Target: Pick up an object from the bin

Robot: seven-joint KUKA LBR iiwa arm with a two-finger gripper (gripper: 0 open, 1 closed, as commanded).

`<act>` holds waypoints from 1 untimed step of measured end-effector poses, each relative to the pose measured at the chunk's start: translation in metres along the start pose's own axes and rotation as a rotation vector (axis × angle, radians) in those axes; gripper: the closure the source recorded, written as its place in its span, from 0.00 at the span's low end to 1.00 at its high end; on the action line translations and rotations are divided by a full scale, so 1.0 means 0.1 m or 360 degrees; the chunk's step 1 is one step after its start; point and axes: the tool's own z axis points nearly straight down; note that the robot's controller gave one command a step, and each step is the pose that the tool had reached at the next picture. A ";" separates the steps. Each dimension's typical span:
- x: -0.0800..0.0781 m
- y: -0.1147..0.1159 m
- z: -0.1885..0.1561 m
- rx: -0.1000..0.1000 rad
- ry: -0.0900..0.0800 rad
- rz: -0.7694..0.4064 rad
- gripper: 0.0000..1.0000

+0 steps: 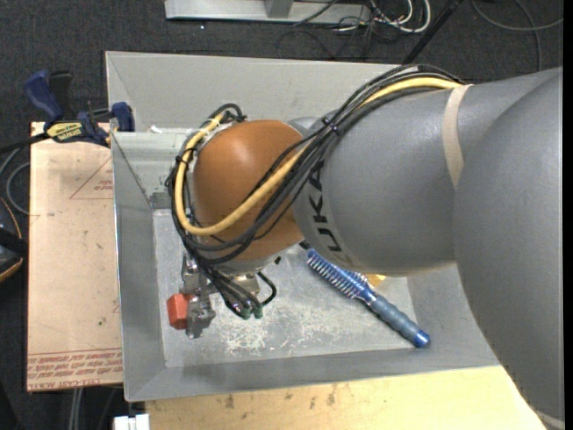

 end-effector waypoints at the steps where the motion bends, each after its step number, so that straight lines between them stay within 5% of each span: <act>1: 0.06 -0.42 -0.90 0.0003 -0.0003 -0.0191 1.00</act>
Offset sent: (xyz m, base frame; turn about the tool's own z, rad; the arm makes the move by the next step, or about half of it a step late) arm -0.0010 -0.0416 0.0855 -0.1242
